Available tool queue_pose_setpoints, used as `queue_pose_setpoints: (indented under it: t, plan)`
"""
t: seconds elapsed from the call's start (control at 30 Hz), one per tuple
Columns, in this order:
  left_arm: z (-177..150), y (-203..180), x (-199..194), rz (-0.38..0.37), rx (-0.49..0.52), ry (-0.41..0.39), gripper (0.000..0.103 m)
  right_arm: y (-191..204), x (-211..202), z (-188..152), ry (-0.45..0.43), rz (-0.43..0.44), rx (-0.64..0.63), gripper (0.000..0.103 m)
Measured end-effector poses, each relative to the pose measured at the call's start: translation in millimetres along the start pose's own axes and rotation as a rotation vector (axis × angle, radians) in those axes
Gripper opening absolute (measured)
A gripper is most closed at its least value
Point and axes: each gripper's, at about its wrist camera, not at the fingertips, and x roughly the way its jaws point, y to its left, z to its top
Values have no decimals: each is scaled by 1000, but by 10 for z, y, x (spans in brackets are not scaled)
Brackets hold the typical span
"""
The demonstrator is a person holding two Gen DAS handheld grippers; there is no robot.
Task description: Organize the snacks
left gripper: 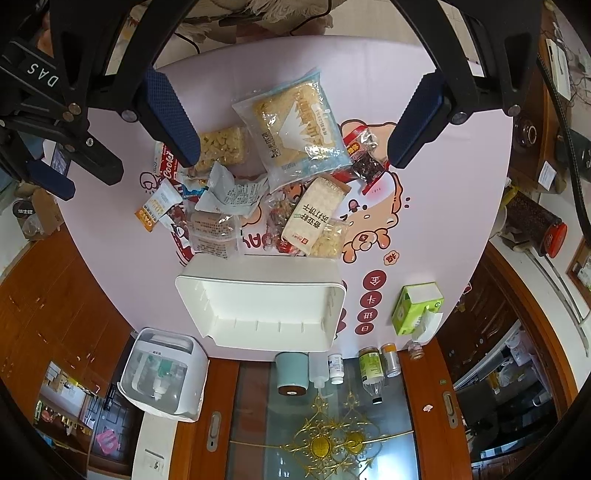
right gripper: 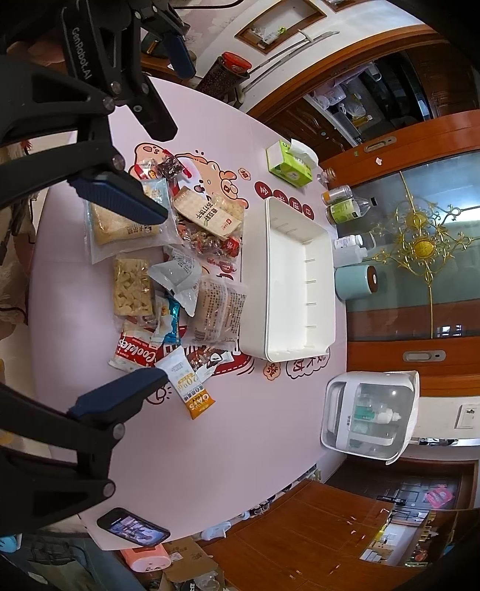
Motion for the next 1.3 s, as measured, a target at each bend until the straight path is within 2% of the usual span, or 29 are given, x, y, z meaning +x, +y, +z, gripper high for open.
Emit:
queue_pose_setpoints:
  t: [0.7,1.3]
  plan:
    - [10,16,31,-5,-1,4,101,47,26,20,5,-3,0,81]
    - [148,165,127,-17,10,8,101,146,143,83,7,-10,9,81]
